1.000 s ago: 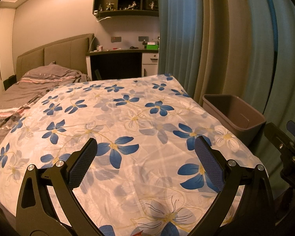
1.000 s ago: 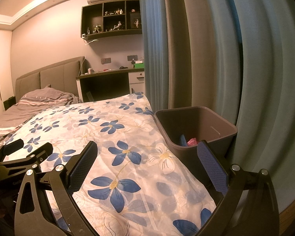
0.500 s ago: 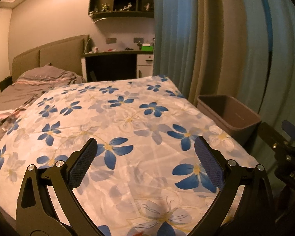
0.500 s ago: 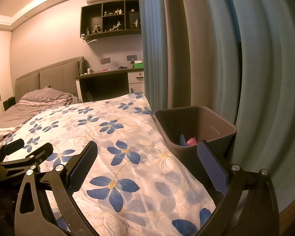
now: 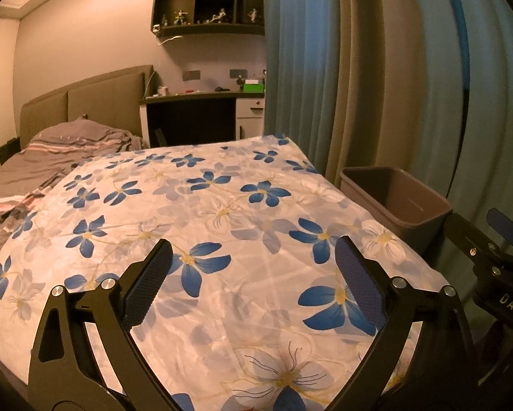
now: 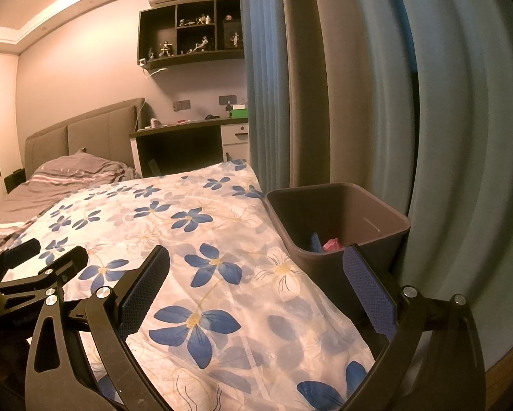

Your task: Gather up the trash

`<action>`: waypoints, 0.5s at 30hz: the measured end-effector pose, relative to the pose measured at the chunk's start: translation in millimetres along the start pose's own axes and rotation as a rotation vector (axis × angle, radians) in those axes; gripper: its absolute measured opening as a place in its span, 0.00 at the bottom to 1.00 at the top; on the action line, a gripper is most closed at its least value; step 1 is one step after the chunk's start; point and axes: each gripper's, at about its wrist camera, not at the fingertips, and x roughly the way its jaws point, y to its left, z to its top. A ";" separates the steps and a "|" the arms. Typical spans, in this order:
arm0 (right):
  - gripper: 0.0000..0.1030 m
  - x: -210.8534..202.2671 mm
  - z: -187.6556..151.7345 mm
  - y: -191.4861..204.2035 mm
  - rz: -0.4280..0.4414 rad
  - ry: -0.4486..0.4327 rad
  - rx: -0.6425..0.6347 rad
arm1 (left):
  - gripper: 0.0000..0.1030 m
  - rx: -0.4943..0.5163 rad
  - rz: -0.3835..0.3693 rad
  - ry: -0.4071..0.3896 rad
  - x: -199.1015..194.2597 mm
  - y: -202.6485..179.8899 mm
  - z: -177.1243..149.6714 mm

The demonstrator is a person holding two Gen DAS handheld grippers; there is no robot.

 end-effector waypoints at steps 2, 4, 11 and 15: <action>0.95 0.0 0.2 -1.9 0.001 -0.001 -0.001 | 0.91 0.001 0.001 0.000 0.2 -0.1 -0.3; 0.95 -0.1 0.1 -0.9 0.000 -0.001 0.000 | 0.91 -0.001 0.000 0.003 0.3 0.0 -0.3; 0.95 -0.5 0.4 -1.0 0.001 -0.002 0.001 | 0.91 -0.002 0.002 0.005 -0.2 -1.4 -0.7; 0.95 -0.3 0.5 -1.6 0.000 -0.002 0.001 | 0.91 -0.002 0.001 0.007 0.3 -0.7 -0.6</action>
